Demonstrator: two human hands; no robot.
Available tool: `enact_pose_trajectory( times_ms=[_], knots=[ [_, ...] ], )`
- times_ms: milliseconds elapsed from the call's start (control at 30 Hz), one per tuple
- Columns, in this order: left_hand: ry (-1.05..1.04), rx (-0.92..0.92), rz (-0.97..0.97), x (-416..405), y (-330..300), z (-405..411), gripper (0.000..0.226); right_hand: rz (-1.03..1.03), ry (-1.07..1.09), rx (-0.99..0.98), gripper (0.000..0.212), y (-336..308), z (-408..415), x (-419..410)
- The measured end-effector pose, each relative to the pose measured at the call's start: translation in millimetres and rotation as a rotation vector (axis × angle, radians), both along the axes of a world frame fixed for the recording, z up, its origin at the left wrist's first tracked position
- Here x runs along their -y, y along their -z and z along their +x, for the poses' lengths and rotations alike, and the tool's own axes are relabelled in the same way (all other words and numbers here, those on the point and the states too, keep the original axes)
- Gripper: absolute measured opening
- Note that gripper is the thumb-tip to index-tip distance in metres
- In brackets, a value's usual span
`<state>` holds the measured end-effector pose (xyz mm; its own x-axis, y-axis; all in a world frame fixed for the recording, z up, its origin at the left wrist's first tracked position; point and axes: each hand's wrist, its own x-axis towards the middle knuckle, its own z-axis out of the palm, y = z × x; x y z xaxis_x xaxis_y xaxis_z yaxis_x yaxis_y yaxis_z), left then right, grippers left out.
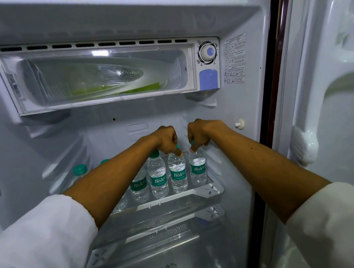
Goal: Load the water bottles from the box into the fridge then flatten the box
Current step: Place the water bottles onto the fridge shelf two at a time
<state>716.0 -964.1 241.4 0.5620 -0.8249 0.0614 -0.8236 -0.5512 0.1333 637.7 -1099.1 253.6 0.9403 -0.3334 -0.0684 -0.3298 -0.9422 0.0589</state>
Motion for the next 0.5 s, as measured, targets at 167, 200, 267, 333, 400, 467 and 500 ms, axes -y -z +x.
enact_pose_trajectory(
  times_ms=[167,200,267,333,400,467,500],
  knots=[
    [-0.009,0.021,0.004,-4,4,-3,0.042,-0.008,-0.007,-0.019,0.041,-2,-3,-2],
    [-0.012,0.023,0.003,-5,5,-4,0.043,-0.013,-0.011,-0.022,0.039,-3,-2,-3],
    [-0.019,0.024,0.003,-7,6,-5,0.045,-0.031,-0.014,-0.030,0.038,-3,-2,-4],
    [-0.022,0.022,0.007,-9,7,-7,0.046,-0.059,-0.017,-0.043,0.039,-4,-1,-5],
    [-0.026,0.022,0.012,-11,7,-8,0.048,-0.080,-0.018,-0.061,0.040,-4,1,-7],
    [-0.030,0.021,0.009,-14,6,-7,0.052,-0.102,-0.022,-0.066,0.042,-3,1,-9],
    [-0.033,0.018,0.004,-15,6,-7,0.055,-0.108,-0.021,-0.065,0.044,-3,1,-11]
  ],
)
